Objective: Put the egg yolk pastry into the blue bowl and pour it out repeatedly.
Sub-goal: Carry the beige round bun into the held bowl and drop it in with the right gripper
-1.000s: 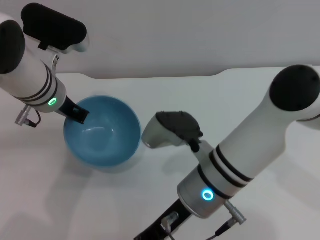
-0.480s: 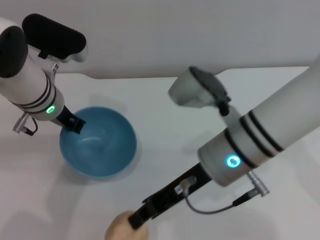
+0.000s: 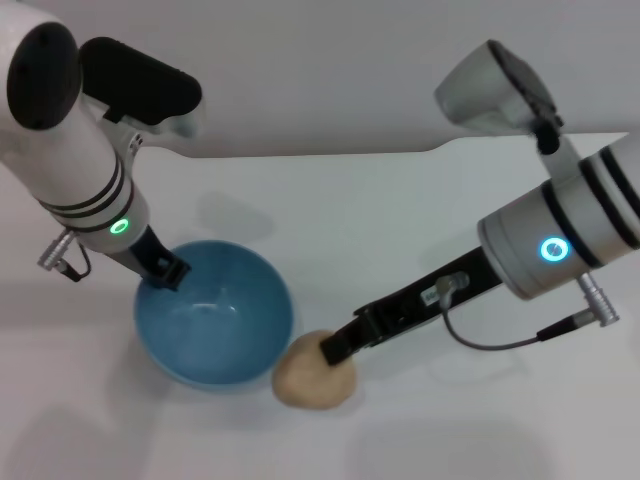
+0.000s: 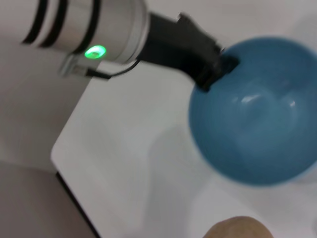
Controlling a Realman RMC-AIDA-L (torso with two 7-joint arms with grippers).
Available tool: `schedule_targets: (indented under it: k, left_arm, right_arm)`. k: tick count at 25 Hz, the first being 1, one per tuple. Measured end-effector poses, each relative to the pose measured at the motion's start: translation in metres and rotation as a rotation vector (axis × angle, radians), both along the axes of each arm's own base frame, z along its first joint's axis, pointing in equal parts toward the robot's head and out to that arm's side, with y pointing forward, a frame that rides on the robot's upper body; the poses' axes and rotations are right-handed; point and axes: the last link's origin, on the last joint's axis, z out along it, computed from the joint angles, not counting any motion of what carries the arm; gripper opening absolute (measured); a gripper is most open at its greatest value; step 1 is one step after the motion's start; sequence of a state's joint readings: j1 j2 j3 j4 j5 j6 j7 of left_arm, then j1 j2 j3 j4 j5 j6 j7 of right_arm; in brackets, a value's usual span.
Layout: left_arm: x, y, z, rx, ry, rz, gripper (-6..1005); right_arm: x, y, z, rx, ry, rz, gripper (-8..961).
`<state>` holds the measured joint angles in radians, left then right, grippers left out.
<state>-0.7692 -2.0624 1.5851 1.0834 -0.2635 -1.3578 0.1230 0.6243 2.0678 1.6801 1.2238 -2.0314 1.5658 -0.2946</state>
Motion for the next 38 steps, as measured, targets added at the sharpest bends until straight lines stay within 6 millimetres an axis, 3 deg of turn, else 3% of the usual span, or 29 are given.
schedule_targets:
  k: [14,30,38]
  left_arm:
    - [0.043,-0.007,-0.018,-0.184,-0.127,-0.085,-1]
    - [0.068,-0.017,-0.039,-0.269,-0.226,-0.135,-1]
    - [0.077,-0.014,-0.042,-0.259,-0.255,-0.165,-1]
  right_arm:
    - [0.014,0.028,0.025,0.154,-0.067,0.000,3]
    - [0.012,0.051,0.013,0.215,-0.105,0.004,2]
    - [0.004,0.048,0.010,0.194,-0.048,0.016,1]
